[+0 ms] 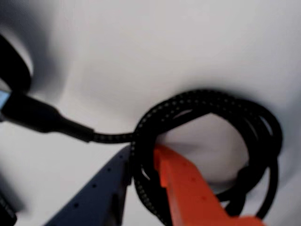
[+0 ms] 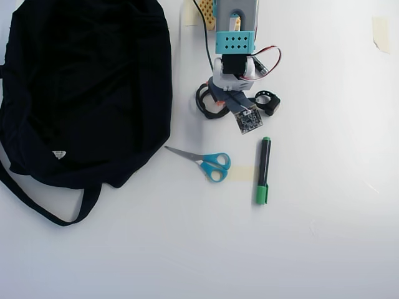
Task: Put the cable into the black bag
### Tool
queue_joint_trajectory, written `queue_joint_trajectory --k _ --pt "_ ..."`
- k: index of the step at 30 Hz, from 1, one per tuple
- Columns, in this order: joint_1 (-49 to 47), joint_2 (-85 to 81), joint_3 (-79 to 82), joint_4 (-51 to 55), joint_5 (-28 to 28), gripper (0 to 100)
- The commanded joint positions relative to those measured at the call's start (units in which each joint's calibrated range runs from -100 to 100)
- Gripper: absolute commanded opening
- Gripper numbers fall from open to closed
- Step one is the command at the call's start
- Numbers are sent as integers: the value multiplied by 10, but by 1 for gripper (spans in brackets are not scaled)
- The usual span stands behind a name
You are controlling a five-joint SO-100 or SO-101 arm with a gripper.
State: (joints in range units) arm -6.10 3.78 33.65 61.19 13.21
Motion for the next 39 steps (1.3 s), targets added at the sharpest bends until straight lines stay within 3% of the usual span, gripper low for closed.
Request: queue_joint_trajectory --k 1,11,22,30,39 --pt "-6 -12 -30 7 1 2" --pt "-13 -131 -72 111 1 2" --pt "-9 -257 -72 131 -6 2" --pt "-1 -341 -76 124 -73 2" --pt "8 -381 -84 124 -79 2"
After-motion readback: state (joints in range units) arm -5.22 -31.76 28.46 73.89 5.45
